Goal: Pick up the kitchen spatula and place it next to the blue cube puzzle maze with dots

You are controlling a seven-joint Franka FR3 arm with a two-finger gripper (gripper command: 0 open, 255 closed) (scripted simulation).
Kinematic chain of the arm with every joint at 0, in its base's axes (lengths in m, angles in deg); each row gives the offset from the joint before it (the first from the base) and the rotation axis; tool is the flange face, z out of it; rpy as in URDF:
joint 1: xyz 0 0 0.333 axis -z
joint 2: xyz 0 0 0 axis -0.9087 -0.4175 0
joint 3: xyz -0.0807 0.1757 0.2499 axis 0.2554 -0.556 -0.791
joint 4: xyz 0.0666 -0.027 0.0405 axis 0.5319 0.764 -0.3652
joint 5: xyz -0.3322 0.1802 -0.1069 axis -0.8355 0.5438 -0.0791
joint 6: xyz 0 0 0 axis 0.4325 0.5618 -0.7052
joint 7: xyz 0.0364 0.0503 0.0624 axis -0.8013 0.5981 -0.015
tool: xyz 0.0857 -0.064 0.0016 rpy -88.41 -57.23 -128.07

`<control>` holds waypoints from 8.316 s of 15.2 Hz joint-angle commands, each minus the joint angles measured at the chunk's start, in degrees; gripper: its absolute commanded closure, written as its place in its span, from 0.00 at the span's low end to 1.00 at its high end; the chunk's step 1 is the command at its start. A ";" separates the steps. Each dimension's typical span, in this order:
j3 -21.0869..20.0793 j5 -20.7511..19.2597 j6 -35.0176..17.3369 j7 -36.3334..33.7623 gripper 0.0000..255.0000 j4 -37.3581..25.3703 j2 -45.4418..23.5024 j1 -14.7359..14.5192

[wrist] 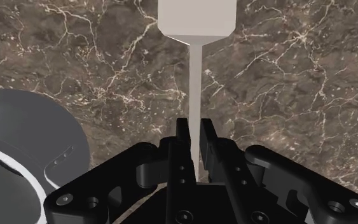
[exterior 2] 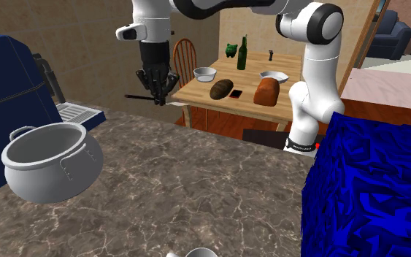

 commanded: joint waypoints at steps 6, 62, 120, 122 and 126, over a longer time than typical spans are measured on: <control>-0.05 -0.20 6.43 -0.36 1.00 -8.68 -2.27 -0.14; -12.56 12.74 10.17 -20.81 1.00 46.68 59.26 -11.00; -25.26 25.94 -33.76 -17.39 1.00 88.85 57.14 -16.36; -25.25 25.94 -33.76 -17.39 1.00 88.85 57.14 -16.37; -25.24 25.93 -33.76 -17.40 1.00 88.85 57.14 -16.38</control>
